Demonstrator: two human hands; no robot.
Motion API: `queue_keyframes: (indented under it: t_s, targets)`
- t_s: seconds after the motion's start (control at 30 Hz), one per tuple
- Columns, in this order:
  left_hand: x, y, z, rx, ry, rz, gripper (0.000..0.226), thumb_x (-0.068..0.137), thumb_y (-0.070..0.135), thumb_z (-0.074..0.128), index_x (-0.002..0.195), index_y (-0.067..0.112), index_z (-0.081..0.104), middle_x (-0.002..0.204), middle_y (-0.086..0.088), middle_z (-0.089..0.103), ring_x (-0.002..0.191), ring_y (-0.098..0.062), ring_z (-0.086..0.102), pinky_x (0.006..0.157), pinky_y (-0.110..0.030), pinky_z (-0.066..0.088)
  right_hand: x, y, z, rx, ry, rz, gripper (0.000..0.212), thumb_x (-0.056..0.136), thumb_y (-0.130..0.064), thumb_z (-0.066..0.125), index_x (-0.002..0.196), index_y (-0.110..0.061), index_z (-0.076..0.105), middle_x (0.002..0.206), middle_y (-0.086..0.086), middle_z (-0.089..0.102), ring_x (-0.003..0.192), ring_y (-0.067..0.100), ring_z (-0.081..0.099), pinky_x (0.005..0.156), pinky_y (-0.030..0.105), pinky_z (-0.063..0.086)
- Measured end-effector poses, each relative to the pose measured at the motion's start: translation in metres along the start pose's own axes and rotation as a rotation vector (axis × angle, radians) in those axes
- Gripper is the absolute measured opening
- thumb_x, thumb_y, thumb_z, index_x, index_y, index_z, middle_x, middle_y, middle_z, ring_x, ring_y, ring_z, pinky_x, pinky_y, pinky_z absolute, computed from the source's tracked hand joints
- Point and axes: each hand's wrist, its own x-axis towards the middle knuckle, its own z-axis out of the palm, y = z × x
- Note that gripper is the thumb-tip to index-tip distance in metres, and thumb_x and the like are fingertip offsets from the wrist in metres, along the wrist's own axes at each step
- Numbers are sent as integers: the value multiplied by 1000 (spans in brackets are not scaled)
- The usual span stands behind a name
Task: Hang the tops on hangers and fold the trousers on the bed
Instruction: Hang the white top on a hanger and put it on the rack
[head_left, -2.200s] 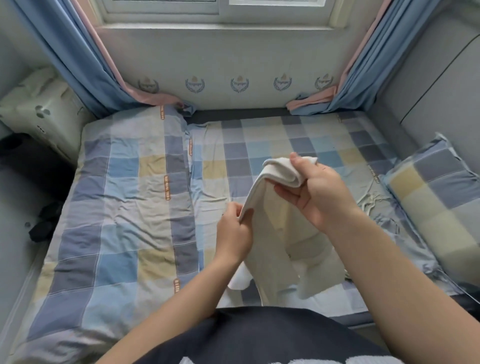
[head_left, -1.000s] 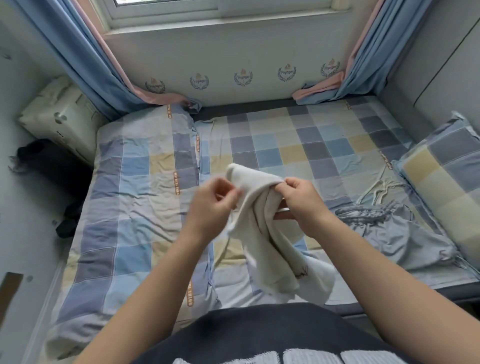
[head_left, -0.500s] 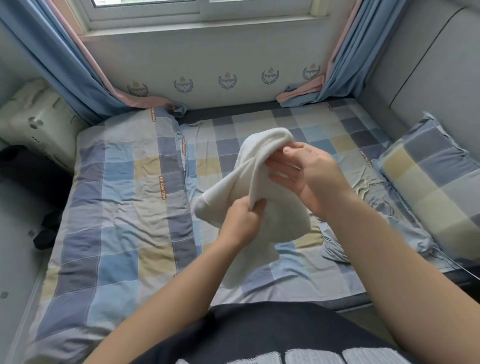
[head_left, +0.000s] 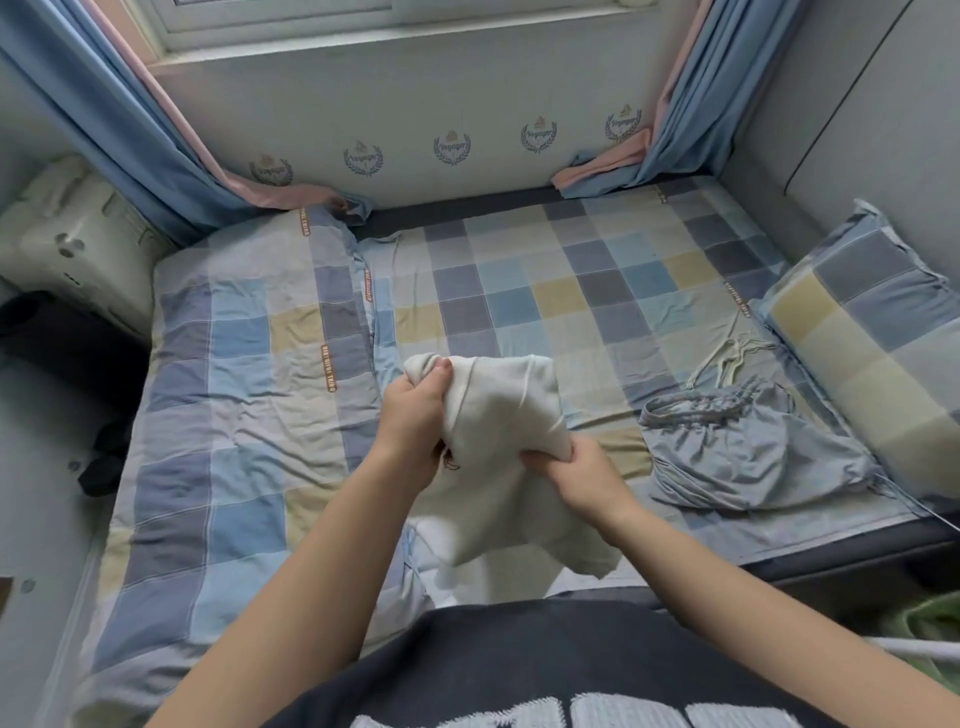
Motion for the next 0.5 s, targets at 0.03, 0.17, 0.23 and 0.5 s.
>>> queue_keyframes:
  t_s: [0.03, 0.17, 0.23, 0.5]
  targets:
    - [2, 0, -5, -26, 12, -1, 18, 102, 20, 58, 107, 4, 67, 99, -15, 72, 91, -27, 70, 75, -37, 59, 1, -4, -7, -10, 10, -46, 10, 88, -20, 75, 86, -12, 71, 84, -3, 71, 80, 12, 62, 76, 36, 50]
    - [9, -4, -21, 15, 47, 25, 13, 103, 17, 57, 104, 8, 67, 99, -13, 67, 86, -24, 64, 66, -32, 57, 6, -24, -25, -111, 13, -226, 11, 89, -23, 73, 80, -19, 68, 66, -16, 62, 68, 4, 54, 66, 32, 44]
    - [9, -9, -26, 111, 56, 44, 13, 101, 15, 59, 106, 5, 65, 102, -15, 66, 86, -24, 63, 65, -31, 58, 6, -35, -32, -159, 15, -332, 14, 90, -22, 70, 78, -29, 69, 68, -18, 62, 68, -1, 54, 68, 30, 45]
    - [1, 1, -42, 1033, -243, 26, 26, 87, 33, 78, 97, 11, 71, 97, -4, 72, 90, -18, 64, 77, -31, 48, 18, -73, -75, -445, -95, -580, 23, 90, 2, 59, 92, -13, 77, 96, -9, 67, 96, 20, 60, 92, 36, 46]
